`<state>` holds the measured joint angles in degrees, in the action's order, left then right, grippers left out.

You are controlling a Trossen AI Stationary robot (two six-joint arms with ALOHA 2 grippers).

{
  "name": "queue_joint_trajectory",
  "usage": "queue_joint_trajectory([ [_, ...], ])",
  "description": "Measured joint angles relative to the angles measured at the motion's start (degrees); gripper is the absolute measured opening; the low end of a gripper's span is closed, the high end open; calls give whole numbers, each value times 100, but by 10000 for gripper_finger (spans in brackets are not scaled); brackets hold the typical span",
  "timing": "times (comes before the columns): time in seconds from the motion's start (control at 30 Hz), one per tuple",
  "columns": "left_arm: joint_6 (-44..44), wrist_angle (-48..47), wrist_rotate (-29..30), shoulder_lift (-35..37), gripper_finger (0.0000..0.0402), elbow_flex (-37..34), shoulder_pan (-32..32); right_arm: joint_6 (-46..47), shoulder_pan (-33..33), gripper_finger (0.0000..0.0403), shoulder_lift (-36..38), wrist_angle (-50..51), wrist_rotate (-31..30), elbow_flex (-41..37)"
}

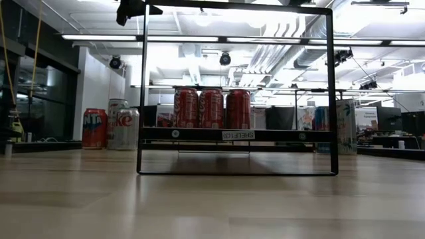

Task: Place canned beverage on shelf
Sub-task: Put the black soda can on the shelf

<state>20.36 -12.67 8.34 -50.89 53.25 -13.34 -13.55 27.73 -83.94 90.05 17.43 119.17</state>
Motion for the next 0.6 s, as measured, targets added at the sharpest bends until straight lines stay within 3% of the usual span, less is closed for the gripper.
queue_joint_trajectory([
  [0.1, 4, 1, 53, 0, 239, 0, 0, 17, 0, 394, 285, -144, 0, -123],
  [0.17, 59, 0, 134, -1, 239, 0, 0, 155, 0, 394, 592, -601, 9, -646],
  [0.33, 203, 0, 173, -1, 239, 0, -1, 807, 0, 394, 1709, -2486, 4, -3255],
  [0.43, 205, 1, 173, -1, 239, 0, -1, 1752, 0, 394, 2248, -3649, -46, -4728],
  [0.6, 201, 0, 180, -1, 239, 0, 0, 3295, -11, 394, 2685, -4878, -27, -6058],
])
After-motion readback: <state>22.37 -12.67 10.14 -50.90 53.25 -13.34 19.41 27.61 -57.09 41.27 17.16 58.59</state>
